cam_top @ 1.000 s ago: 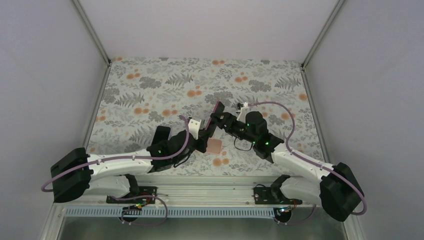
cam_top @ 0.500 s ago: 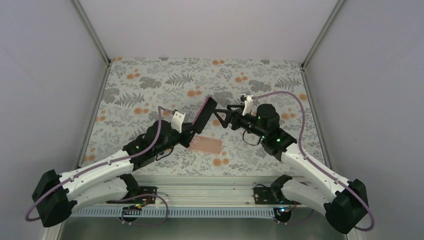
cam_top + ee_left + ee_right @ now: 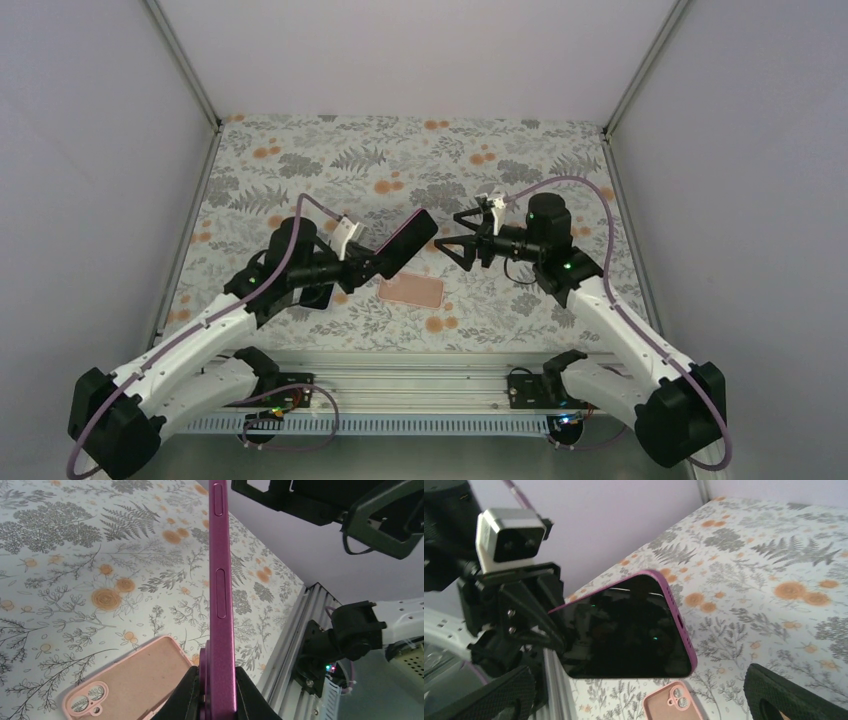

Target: Put the phone into the phone case

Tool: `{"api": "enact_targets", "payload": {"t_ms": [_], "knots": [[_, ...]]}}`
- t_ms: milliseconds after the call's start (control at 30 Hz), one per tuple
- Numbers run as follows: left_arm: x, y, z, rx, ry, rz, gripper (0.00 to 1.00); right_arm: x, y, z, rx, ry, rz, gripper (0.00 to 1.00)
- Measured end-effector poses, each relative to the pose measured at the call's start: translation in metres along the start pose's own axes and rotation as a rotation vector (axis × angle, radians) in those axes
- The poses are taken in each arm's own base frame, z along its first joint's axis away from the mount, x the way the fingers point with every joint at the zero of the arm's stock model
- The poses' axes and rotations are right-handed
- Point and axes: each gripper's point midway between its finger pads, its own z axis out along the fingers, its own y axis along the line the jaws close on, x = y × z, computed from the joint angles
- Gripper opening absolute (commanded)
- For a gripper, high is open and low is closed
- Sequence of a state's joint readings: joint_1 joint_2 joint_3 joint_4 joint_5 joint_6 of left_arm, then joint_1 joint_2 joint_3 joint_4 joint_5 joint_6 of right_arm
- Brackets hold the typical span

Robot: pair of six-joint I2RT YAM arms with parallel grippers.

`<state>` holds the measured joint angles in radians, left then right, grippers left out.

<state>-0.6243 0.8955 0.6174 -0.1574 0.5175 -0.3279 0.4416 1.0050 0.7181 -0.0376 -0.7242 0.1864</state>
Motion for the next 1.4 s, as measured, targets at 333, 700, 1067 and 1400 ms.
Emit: {"api": "enact_targets", "payload": {"t_ms": [333,700,1067,1400], "knots": [[-0.01,-0.018,-0.015,0.2,-0.013,-0.038,0.02,0.014,0.005,0.013,-0.182,0.073,0.005,0.92],[0.002,-0.028,-0.008,0.323,0.03,-0.087,0.02,0.026,0.016,0.02,-0.345,0.113,0.016,0.67],[0.014,-0.025,-0.002,0.363,0.051,-0.13,0.02,0.024,0.033,0.013,-0.454,0.106,-0.031,0.38],[0.016,-0.026,-0.001,0.388,0.058,-0.1,0.08,0.029,0.041,0.012,-0.515,0.144,0.023,0.04]]}}
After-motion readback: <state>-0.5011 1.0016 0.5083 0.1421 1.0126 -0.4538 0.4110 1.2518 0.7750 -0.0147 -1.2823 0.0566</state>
